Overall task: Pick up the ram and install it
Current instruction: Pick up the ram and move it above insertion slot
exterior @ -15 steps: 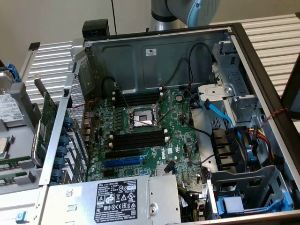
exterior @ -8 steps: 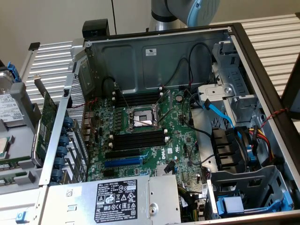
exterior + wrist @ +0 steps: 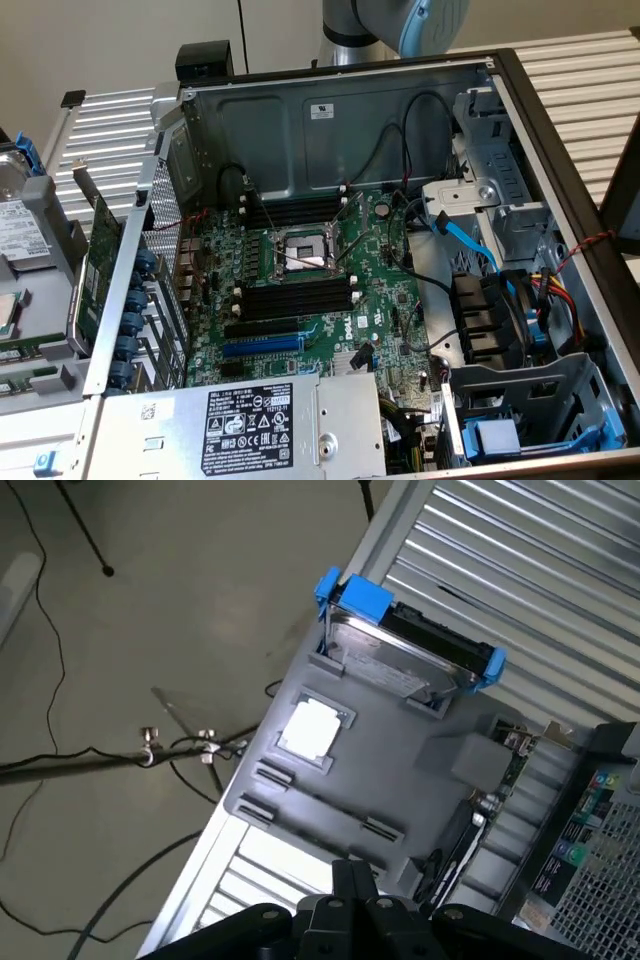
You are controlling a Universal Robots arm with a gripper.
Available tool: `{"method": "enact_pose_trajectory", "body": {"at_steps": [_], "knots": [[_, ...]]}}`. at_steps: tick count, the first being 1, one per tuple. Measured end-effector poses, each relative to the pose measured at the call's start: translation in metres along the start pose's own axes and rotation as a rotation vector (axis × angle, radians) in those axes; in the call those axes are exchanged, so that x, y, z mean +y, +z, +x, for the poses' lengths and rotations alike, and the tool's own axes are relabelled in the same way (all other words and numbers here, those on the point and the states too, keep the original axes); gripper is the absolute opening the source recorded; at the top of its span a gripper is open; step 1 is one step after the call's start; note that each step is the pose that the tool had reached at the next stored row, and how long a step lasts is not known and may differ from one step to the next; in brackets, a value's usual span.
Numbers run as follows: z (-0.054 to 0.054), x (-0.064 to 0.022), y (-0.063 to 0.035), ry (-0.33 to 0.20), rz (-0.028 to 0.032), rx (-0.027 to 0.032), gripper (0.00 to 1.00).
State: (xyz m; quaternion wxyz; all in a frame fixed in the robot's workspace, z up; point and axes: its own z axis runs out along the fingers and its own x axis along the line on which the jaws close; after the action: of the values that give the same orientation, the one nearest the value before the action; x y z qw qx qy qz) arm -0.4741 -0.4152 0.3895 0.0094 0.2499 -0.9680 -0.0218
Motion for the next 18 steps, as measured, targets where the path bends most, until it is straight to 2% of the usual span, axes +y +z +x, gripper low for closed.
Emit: {"method": "enact_pose_trajectory", "body": {"at_steps": [18], "knots": [[0.0000,0.0000,0.0016,-0.326,0.0023,0.0154,0.11]]}}
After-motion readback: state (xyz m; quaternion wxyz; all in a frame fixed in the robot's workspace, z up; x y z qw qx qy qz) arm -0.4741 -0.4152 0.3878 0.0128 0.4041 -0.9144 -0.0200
